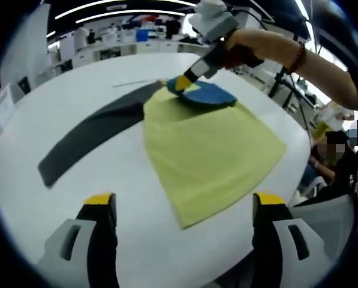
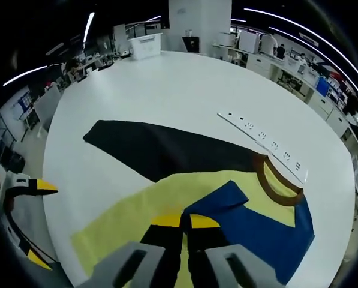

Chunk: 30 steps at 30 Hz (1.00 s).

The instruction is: Fold the garment on the visible template until the final outline fits inside the template.

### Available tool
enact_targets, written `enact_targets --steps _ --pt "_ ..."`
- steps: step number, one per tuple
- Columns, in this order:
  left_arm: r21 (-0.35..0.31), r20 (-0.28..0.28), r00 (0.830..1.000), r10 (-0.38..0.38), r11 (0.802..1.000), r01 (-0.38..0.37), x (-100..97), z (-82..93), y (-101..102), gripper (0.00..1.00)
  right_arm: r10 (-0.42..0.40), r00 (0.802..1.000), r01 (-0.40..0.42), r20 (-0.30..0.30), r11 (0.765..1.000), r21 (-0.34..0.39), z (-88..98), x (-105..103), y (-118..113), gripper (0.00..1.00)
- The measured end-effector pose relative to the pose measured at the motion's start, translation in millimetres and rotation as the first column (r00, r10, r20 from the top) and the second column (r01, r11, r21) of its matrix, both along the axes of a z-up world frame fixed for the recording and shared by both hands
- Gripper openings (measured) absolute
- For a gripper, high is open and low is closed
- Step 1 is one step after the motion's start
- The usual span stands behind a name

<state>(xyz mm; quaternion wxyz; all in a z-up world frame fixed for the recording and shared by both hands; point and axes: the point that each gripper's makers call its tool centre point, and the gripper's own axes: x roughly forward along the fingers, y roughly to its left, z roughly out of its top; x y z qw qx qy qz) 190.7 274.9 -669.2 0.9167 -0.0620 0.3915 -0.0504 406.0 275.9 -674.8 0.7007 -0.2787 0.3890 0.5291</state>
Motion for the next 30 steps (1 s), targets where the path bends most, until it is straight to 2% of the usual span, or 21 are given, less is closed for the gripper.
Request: enact_targets --steps 12,30 --pt "-0.008 0.0 1.0 0.014 1.0 -0.014 -2.7 -3.3 7 0.9 0.022 0.999 -0.023 -0.028 0.999 -0.039 -34.0 -10 6 0.0" --pt "-0.02 0.0 0.999 0.042 0.999 -0.042 -6.7 -5.8 15 0.9 0.022 0.999 -0.023 -0.028 0.998 -0.053 -52.3 -14 9 0.0"
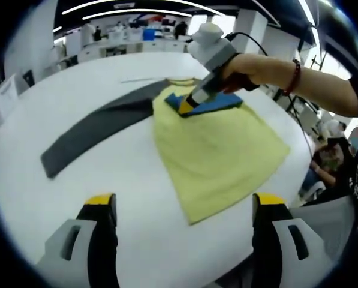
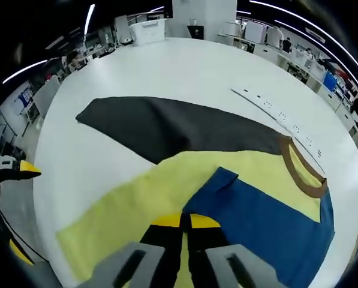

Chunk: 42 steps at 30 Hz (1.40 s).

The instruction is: Fold the garment on the visible template until the final outline fits inside the template.

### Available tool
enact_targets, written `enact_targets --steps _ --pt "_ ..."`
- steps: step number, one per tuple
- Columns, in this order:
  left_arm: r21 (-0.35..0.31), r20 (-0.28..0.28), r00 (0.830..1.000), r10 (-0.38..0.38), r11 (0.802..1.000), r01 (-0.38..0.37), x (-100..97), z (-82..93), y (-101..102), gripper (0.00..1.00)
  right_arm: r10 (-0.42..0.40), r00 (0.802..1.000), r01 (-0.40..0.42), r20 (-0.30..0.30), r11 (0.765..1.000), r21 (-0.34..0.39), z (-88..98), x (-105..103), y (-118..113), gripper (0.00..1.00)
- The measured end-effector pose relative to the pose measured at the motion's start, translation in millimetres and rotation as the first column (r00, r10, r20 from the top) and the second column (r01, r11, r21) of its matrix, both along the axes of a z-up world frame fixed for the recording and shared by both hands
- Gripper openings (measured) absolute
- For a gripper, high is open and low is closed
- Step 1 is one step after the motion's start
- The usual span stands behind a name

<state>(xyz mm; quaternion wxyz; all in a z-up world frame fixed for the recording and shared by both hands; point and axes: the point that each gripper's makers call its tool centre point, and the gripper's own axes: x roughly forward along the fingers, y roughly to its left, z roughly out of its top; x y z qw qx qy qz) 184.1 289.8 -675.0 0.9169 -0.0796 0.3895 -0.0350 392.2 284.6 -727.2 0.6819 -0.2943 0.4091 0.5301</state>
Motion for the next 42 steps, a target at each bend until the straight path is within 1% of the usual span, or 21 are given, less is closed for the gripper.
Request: enact_targets --steps 3,6,10,13,18,25,30,33,36,37,39,42 --pt "0.002 0.0 1.0 0.001 1.0 -0.001 -0.7 -0.3 0 0.9 -0.005 1.0 0.005 -0.002 1.0 0.006 -0.7 -1 1 0.0" --pt "0.002 -0.001 1.0 0.002 1.0 -0.002 -1.2 -0.5 1 0.9 -0.03 0.999 0.03 -0.024 0.999 0.022 -2.0 -3 4 0.01" --pt "0.002 -0.002 1.0 0.003 1.0 -0.003 -1.5 -0.7 1 0.9 -0.059 0.997 0.061 -0.043 0.997 0.04 0.8 -2 6 0.11" --pt "0.005 0.0 1.0 0.003 1.0 -0.003 -1.2 0.1 1 0.9 -0.081 0.996 0.084 -0.047 0.994 0.063 9.3 1 6 0.2" --pt "0.006 0.0 1.0 0.003 1.0 -0.003 -0.4 0.7 -1 0.9 -0.09 0.995 0.093 -0.029 0.991 0.098 23.6 10 6 0.35" --pt "0.012 0.01 1.0 0.003 1.0 -0.003 2.3 5.5 -3 0.91 -0.089 0.996 0.091 -0.025 0.992 0.089 36.5 19 -10 0.48" --pt "0.016 0.014 1.0 0.001 1.0 -0.001 3.3 6.9 -4 0.91 -0.106 0.994 0.11 -0.038 0.989 0.097 46.0 28 -25 0.51" --pt "0.018 0.014 1.0 0.002 1.0 -0.002 4.2 7.4 -3 0.92 -0.115 0.993 0.118 -0.035 0.988 0.101 49.4 34 -36 0.51" --pt "0.018 0.017 1.0 0.002 1.0 -0.003 5.4 9.0 -4 0.92 -0.148 0.988 0.153 -0.054 0.982 0.108 51.7 40 -47 0.5" --pt "0.018 0.016 1.0 0.002 1.0 -0.002 5.5 8.9 -5 0.92 -0.183 0.982 0.187 -0.045 0.975 0.119 52.8 47 -53 0.49" --pt "0.015 0.018 1.0 0.002 1.0 -0.002 6.2 9.3 -5 0.92 -0.208 0.978 0.21 -0.027 0.972 0.108 51.3 57 -65 0.47" --pt "0.02 0.019 1.0 -0.007 1.0 0.006 6.9 10.3 -7 0.92 -0.233 0.972 0.236 -0.036 0.966 0.108 50.6 64 -80 0.46"
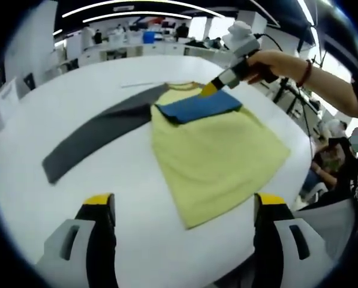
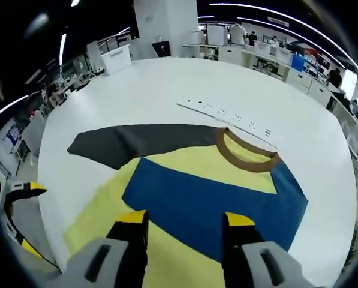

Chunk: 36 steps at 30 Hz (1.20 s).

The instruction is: Fold the garment on the visible template until the final outline fits inside the template.

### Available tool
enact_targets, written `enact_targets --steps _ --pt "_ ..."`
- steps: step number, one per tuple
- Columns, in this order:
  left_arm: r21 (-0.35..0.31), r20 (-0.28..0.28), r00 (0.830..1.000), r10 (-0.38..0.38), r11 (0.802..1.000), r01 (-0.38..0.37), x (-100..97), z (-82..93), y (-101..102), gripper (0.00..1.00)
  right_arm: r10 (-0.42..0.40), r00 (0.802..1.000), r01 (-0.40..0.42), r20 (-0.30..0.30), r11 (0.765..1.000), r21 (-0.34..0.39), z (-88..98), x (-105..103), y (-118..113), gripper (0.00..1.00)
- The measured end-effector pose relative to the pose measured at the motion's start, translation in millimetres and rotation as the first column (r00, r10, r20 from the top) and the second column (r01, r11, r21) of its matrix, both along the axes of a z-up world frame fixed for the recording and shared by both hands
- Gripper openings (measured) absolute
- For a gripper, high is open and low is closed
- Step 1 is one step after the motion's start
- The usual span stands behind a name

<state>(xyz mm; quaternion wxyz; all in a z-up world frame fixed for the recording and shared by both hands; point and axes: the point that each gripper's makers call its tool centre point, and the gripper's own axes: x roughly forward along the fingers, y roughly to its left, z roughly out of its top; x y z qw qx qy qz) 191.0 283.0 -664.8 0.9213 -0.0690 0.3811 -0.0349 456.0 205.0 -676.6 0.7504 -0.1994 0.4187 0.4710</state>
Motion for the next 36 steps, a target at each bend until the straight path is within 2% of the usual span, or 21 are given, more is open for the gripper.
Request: enact_targets --steps 6,16,18,23,30,36 --pt "-0.001 -0.004 1.0 -0.007 1.0 0.007 -0.2 -0.8 -1 0.92 -0.055 0.998 0.057 0.029 0.998 -0.039 -2.7 22 -39 0.45" --pt "-0.001 -0.007 1.0 -0.016 1.0 0.016 0.2 -1.6 -4 0.92 -0.097 0.994 0.102 0.053 0.991 -0.087 -7.3 44 -89 0.37" --pt "-0.001 -0.008 1.0 -0.016 1.0 0.016 0.3 -1.4 -4 0.91 -0.103 0.993 0.107 0.05 0.99 -0.093 -9.6 46 -95 0.36" --pt "0.002 -0.008 1.0 -0.016 1.0 0.016 0.2 -0.4 -4 0.91 -0.143 0.99 0.142 -0.003 0.985 -0.094 -19.4 46 -113 0.32" --pt "0.005 -0.018 1.0 -0.023 1.0 0.023 0.5 -1.6 -6 0.91 -0.166 0.986 0.164 -0.013 0.981 -0.099 -24.6 51 -131 0.22" --pt "0.01 -0.01 1.0 -0.021 1.0 0.021 3.1 0.5 -7 0.91 -0.174 0.985 0.172 -0.008 0.979 -0.105 -25.9 50 -142 0.19"
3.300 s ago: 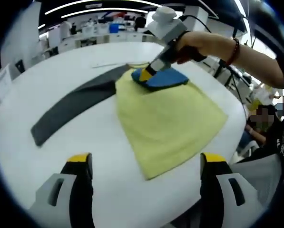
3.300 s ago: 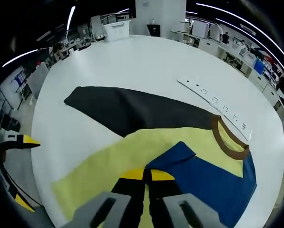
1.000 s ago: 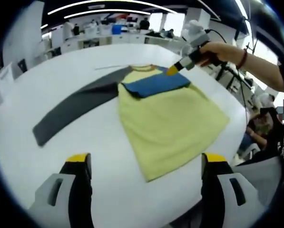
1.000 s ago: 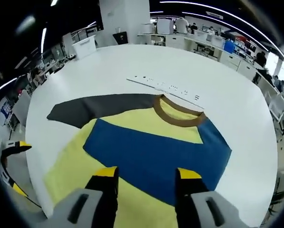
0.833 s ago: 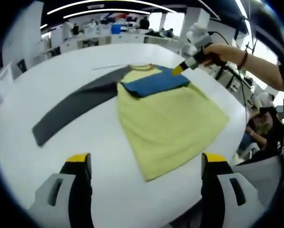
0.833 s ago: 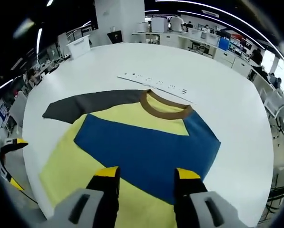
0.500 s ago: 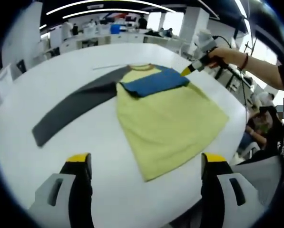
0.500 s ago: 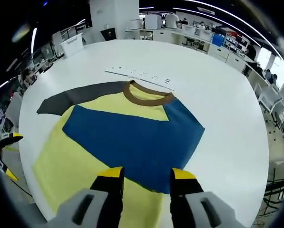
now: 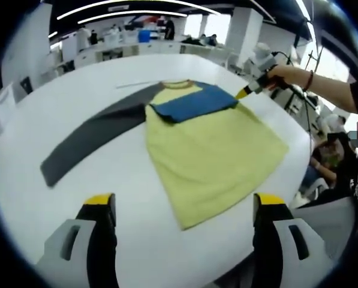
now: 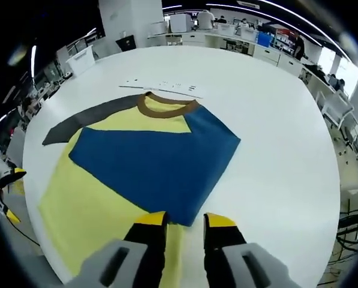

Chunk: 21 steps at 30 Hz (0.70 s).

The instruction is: Fold the garment on the visible template until the final outline fits inside the template.

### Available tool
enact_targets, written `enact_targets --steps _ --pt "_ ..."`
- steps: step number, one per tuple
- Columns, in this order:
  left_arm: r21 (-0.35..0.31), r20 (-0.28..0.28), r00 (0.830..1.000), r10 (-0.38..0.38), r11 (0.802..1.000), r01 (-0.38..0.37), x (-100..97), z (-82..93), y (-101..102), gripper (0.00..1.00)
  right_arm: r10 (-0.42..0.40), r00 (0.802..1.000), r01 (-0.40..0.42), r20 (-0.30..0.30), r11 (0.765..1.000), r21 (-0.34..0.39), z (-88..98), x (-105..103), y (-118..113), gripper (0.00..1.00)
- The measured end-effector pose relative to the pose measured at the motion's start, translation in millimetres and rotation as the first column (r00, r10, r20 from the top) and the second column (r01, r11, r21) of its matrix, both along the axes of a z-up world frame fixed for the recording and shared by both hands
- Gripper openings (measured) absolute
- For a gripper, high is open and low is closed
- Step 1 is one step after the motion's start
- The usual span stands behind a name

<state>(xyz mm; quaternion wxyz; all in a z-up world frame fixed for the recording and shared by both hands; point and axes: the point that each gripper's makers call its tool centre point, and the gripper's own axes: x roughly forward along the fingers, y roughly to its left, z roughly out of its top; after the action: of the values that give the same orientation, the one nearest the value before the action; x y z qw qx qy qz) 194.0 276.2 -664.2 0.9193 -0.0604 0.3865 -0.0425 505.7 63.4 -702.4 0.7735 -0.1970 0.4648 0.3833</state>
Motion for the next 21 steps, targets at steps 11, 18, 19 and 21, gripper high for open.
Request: enact_targets --steps 11,18,19,21 --pt "0.005 -0.003 1.0 0.0 1.0 0.0 -1.1 0.3 0 0.9 0.016 1.0 -0.016 -0.022 1.0 0.005 -6.5 -4 -6 0.08" --pt "0.004 -0.004 1.0 0.005 1.0 -0.005 0.5 -0.2 1 0.9 0.012 0.999 -0.012 -0.043 1.0 -0.005 -16.7 -2 -8 0.08" --pt "0.004 -0.002 1.0 0.005 1.0 -0.005 0.9 0.4 1 0.9 0.01 0.999 -0.01 -0.045 1.0 -0.006 -18.2 -2 -8 0.07" --pt "0.003 0.002 1.0 0.005 1.0 -0.005 1.3 1.5 2 0.89 0.003 0.998 -0.003 -0.055 1.0 -0.002 -21.2 -2 -7 0.06"
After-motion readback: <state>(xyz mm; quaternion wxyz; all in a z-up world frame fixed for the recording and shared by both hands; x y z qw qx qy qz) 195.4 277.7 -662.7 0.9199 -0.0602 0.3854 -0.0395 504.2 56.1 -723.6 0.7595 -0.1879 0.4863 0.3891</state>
